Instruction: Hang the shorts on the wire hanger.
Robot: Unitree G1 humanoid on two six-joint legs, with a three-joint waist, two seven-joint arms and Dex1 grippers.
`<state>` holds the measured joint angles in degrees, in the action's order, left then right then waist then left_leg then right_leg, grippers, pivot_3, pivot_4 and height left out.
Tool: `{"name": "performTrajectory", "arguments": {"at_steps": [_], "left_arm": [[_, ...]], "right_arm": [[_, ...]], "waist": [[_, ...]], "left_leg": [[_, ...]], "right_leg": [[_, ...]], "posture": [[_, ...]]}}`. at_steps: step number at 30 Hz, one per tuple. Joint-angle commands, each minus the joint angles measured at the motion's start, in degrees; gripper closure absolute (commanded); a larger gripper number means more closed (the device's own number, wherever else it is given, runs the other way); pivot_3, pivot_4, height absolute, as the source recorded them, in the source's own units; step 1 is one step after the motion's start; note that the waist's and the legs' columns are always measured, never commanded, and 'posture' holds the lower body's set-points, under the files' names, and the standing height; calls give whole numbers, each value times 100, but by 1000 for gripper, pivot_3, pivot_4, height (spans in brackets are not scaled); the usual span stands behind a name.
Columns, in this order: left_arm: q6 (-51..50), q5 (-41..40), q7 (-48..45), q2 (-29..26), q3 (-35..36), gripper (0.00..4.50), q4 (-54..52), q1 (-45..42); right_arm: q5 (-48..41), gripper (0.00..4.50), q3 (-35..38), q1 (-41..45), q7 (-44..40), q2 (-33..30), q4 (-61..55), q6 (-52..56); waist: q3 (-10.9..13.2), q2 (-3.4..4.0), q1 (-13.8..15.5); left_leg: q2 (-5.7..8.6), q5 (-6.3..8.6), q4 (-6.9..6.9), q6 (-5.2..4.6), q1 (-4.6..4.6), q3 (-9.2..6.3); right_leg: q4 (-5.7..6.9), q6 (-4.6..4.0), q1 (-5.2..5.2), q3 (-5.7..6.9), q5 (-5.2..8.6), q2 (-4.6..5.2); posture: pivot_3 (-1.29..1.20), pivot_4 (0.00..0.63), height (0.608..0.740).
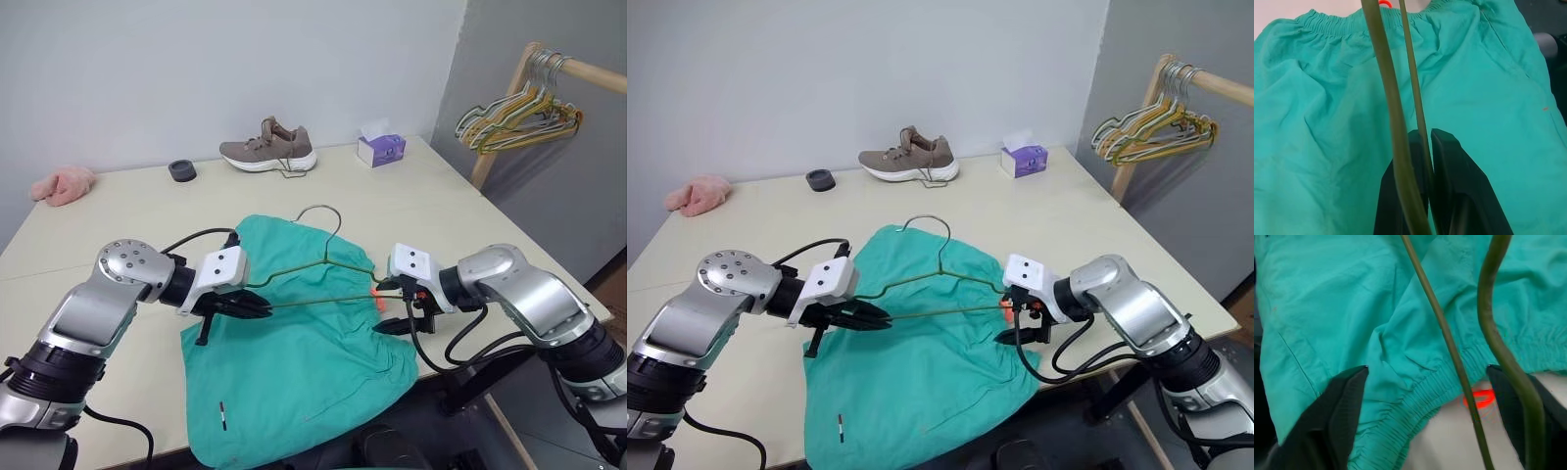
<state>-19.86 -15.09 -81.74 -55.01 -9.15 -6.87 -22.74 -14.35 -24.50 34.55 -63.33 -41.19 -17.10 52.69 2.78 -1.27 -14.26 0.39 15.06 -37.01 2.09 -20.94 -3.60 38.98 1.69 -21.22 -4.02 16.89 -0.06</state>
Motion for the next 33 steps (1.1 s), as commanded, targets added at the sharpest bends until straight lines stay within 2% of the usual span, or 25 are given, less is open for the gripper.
{"name": "performTrajectory", "arguments": {"at_steps": [1,9,16,18,22,26,33], "left_arm": [[194,70,2,-70,24,4500,-143,0],[144,-5,10,19,43,4500,-243,35],[7,-99,114,174,104,4500,-193,11],[-95,-195,193,302,187,3810,-106,-49],[-468,-454,305,451,390,2729,9,-89],[-756,-684,239,359,566,1452,114,9],[-1072,-857,509,245,976,1452,705,-109]], "right_arm": [[-57,1603,-2,168,58,48,-48,100],[-114,4381,-70,100,181,100,-133,319],[-220,4448,-16,-2,202,45,-261,442],[-244,4500,19,-37,218,32,-291,473],[-320,4500,83,-109,252,-25,-348,505],[-401,4500,153,-229,276,-141,-440,511],[-623,4500,456,-572,403,-352,-584,665]], "waist": [[0,0,0],[0,0,0],[1,1,-1],[0,-1,5],[0,-4,1],[1,-4,-4],[1,-4,-1]], "left_leg": [[0,0,0,0,0,-1],[0,0,0,0,0,-1],[-1,0,0,0,0,-2],[0,0,0,0,0,-2],[-1,0,-1,0,-1,-4],[-1,0,0,0,-1,-5],[-1,0,-1,0,-1,-6]], "right_leg": [[0,0,0,0,0,0],[0,0,0,0,0,0],[0,0,1,2,0,0],[0,0,1,2,0,0],[0,1,2,3,0,0],[0,1,0,4,0,0],[0,1,1,6,0,0]], "posture": [[-235,0,740],[-236,0,740],[-241,0,740],[-241,0,740],[-241,0,740],[-243,0,740],[-243,0,740]]}}
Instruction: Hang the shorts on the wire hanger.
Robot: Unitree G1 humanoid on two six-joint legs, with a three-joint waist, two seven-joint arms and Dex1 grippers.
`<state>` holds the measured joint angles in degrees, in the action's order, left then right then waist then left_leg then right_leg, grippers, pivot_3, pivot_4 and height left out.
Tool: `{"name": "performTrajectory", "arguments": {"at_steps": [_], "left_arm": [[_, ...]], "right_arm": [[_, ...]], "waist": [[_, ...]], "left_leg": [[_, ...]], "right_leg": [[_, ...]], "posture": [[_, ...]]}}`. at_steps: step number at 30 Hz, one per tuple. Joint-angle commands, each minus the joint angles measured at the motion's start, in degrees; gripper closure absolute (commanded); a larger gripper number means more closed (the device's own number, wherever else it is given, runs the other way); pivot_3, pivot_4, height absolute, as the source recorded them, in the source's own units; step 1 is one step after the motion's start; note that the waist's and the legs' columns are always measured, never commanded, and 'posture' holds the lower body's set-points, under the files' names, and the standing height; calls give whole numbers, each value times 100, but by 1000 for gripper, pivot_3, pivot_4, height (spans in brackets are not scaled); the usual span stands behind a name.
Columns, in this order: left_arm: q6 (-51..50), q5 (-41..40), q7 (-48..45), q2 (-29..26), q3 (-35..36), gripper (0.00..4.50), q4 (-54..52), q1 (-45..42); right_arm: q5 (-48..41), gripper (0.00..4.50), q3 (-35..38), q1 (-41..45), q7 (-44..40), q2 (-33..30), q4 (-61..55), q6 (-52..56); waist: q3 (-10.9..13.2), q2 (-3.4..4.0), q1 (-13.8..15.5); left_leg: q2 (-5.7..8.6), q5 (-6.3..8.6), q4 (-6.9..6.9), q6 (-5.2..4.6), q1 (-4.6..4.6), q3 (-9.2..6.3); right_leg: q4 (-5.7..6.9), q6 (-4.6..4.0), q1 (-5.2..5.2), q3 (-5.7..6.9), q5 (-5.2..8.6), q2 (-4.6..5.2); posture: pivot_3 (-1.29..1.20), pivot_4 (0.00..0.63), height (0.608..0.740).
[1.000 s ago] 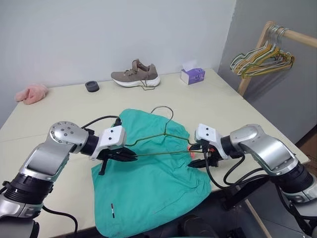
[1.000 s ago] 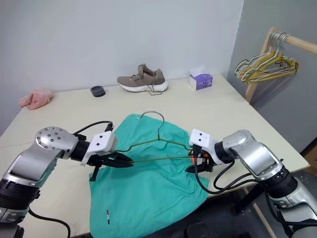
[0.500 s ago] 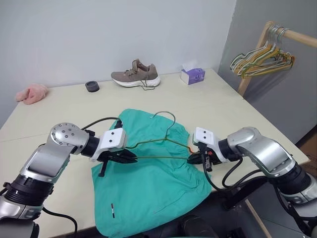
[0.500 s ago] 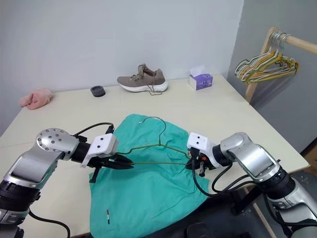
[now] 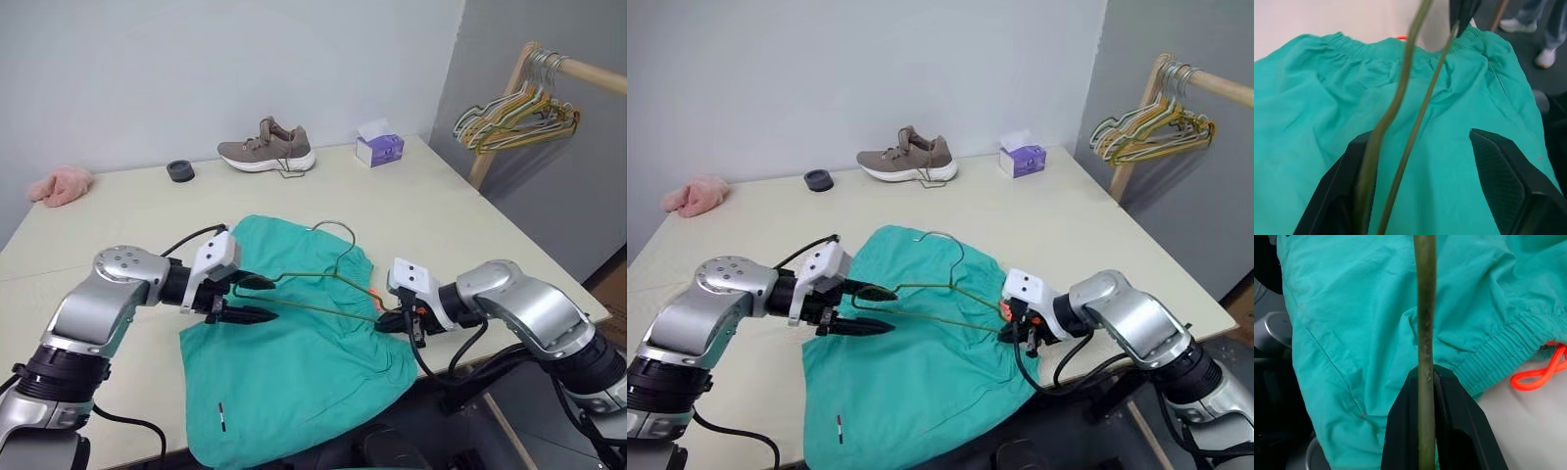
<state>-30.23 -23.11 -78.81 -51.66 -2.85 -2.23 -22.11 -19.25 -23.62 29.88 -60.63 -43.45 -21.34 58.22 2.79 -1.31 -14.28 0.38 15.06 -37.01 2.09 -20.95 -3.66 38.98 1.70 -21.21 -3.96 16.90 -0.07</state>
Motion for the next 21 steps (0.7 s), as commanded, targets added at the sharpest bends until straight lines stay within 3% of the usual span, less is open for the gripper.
{"name": "performTrajectory", "arguments": {"at_steps": [1,5,9,12,15,21], "left_arm": [[-11,-16,350,-61,425,1452,417,-235],[127,161,859,43,634,1452,1096,-370],[58,91,834,41,626,1452,1041,-85],[107,89,791,51,571,929,884,127],[223,146,734,78,458,21,753,247],[560,331,517,54,182,21,728,313]], "right_arm": [[-197,4500,481,-199,177,-164,-188,172],[-506,4500,1246,-788,434,-271,-313,499],[-783,4500,2137,-1424,753,-343,-476,809],[-984,4500,2868,-1886,971,-393,-560,1077],[-1168,4500,3459,-2392,1098,-452,-656,1316],[-1289,4500,3854,-3468,1130,-699,-888,1269]], "waist": [[-1,-1,4],[-1,-3,26],[-1,-3,20],[-1,-3,14],[-1,-3,10],[-1,-3,-16]], "left_leg": [[0,0,0,0,0,0],[1,0,-2,0,-1,-3],[2,0,1,0,-4,1],[2,1,1,0,-7,2],[1,0,0,0,-6,3],[1,0,1,0,-4,8]], "right_leg": [[0,0,0,0,0,0],[0,0,2,3,0,0],[-2,1,-1,-2,1,1],[-1,2,-4,-3,1,2],[0,2,-4,-3,1,2],[-1,2,-1,-5,1,-5]], "posture": [[-242,0,740],[-243,0,740],[-259,0,740],[-270,0,740],[-285,0,740],[-305,0,740]]}}
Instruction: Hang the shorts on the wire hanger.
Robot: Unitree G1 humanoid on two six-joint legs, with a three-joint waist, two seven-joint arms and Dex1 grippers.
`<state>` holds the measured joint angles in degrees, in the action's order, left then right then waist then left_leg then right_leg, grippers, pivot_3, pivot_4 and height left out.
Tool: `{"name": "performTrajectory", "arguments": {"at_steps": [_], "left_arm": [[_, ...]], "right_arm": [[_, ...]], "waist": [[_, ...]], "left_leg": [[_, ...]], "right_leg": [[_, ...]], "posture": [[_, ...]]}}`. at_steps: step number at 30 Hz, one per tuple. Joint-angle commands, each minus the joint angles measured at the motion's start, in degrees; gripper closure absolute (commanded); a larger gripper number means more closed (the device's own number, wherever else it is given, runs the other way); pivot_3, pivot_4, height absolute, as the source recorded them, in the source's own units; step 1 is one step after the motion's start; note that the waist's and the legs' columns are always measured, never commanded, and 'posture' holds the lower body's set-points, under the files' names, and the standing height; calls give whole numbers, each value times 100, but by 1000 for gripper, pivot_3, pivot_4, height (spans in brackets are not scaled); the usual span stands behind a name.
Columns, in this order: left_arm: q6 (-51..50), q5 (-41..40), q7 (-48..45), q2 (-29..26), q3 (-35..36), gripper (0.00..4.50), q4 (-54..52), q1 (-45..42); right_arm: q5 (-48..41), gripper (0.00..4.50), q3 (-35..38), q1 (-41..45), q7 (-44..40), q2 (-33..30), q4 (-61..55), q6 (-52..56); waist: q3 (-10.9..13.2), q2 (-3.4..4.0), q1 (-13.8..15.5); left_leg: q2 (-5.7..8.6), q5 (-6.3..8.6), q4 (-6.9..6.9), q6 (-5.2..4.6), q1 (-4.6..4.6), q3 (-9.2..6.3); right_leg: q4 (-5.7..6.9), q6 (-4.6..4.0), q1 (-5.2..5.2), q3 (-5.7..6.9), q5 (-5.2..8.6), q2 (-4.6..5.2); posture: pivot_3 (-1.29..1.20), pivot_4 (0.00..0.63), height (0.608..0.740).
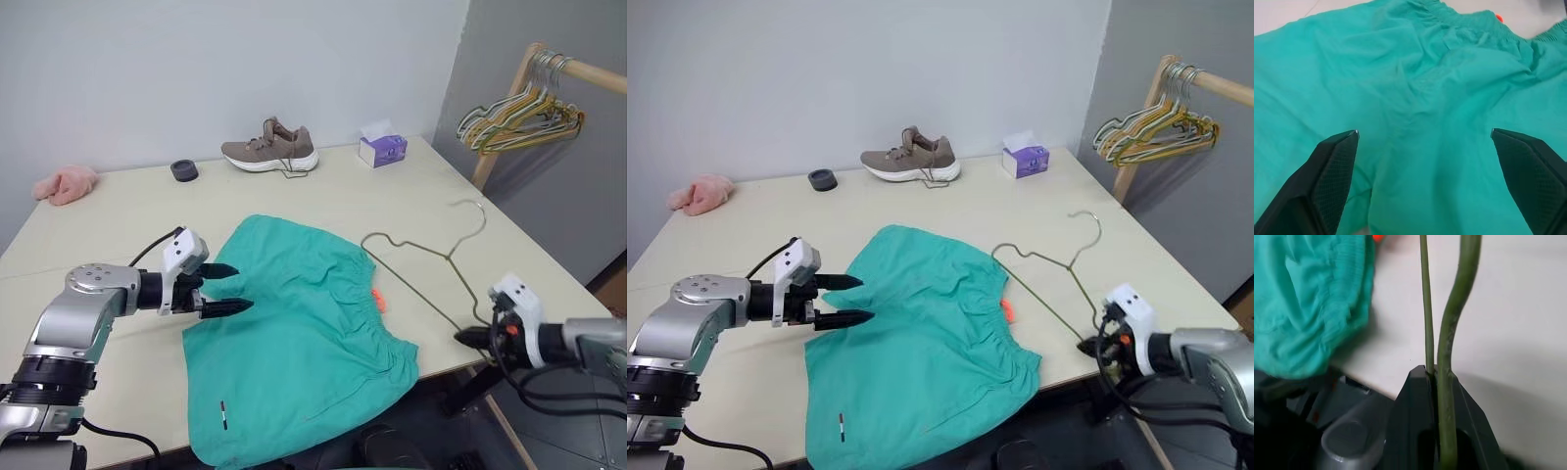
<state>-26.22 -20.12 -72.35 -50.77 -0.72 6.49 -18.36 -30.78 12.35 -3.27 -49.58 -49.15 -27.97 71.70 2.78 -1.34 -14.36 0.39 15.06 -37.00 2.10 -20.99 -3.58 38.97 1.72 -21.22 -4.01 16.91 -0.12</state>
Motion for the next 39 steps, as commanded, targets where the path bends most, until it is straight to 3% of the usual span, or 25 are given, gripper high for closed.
{"name": "performTrajectory", "arguments": {"at_steps": [1,7,19,39], "left_arm": [[198,59,-133,-30,-58,21,-138,-60],[393,180,-145,8,-180,21,-91,-67],[563,269,-117,69,-227,21,-85,-99],[786,379,-12,168,-193,21,65,-60]], "right_arm": [[-139,4500,274,-257,23,-154,-230,-115],[-233,4500,255,-574,92,-134,-376,-162],[-568,4500,-132,-19,380,-125,-488,47],[-749,4500,-612,57,901,15,-468,-1]], "waist": [[0,0,-13],[0,0,-45],[0,-2,-67],[0,-3,-63]], "left_leg": [[0,0,0,0,1,3],[-5,1,3,0,2,15],[-5,1,3,-1,1,13],[-6,1,3,-1,1,14]], "right_leg": [[0,0,0,-2,0,0],[-2,0,-4,-11,0,-25],[-3,1,-4,-11,0,-27],[-3,1,-4,-12,0,-27]], "posture": [[-306,0,740],[-311,0,740],[-303,0,740],[-301,0,740]]}}
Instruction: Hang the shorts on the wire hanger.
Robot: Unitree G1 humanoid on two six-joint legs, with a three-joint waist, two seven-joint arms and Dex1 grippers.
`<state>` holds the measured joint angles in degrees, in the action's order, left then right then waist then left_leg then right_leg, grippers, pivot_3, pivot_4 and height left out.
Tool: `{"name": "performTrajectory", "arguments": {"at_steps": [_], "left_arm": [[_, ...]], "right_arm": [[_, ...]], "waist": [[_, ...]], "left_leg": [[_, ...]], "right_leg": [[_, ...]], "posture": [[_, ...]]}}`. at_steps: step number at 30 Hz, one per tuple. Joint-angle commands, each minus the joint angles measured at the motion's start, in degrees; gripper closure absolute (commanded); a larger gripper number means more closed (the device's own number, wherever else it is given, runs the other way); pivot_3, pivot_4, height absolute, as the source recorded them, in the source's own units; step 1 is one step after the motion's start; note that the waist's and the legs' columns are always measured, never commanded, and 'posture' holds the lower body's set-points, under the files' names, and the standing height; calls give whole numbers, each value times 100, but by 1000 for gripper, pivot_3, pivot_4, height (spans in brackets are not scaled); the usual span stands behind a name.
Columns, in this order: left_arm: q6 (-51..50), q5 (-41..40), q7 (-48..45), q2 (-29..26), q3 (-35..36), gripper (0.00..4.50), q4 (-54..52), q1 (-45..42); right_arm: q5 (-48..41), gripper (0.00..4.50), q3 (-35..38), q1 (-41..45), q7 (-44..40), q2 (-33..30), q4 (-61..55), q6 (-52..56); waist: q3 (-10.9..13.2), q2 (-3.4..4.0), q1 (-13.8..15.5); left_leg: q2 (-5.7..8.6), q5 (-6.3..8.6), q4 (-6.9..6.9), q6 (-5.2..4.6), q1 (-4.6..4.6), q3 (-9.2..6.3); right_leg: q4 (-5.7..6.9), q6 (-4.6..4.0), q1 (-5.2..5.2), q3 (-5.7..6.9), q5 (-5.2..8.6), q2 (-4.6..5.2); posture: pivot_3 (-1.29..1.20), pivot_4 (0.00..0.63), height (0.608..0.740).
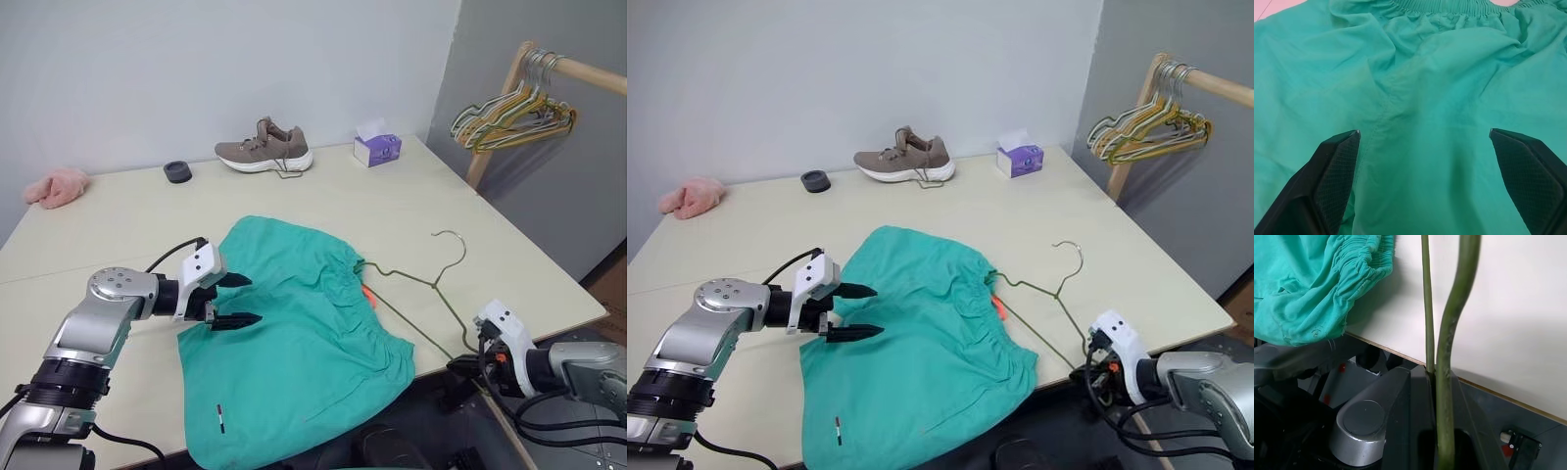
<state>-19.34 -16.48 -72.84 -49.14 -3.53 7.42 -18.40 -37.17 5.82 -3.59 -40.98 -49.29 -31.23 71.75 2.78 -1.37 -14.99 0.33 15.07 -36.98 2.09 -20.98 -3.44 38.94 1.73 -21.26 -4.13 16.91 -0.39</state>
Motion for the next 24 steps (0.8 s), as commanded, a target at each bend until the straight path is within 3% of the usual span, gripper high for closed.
{"name": "performTrajectory", "arguments": {"at_steps": [1,7,12,24], "left_arm": [[101,14,40,8,90,21,-30,-53],[136,28,86,42,91,21,-13,-60],[199,68,162,102,79,21,61,-138],[198,57,358,91,257,21,-35,5]], "right_arm": [[-127,4500,40,88,53,40,-140,13],[-570,4500,149,387,14,299,67,480],[-840,4500,-72,1120,-89,420,664,1000],[-860,4500,-291,2110,293,1228,1392,1992]], "waist": [[0,0,1],[0,1,-1],[0,0,-3],[0,1,40]], "left_leg": [[0,0,0,0,0,0],[-1,0,0,0,0,-1],[0,0,-1,0,0,1],[-1,0,0,-1,-5,-4]], "right_leg": [[0,0,0,0,0,0],[0,0,0,0,0,0],[0,0,0,-1,0,0],[3,0,-5,0,-1,0]], "posture": [[-301,0,740],[-305,0,740],[-297,0,740],[-257,0,740]]}}
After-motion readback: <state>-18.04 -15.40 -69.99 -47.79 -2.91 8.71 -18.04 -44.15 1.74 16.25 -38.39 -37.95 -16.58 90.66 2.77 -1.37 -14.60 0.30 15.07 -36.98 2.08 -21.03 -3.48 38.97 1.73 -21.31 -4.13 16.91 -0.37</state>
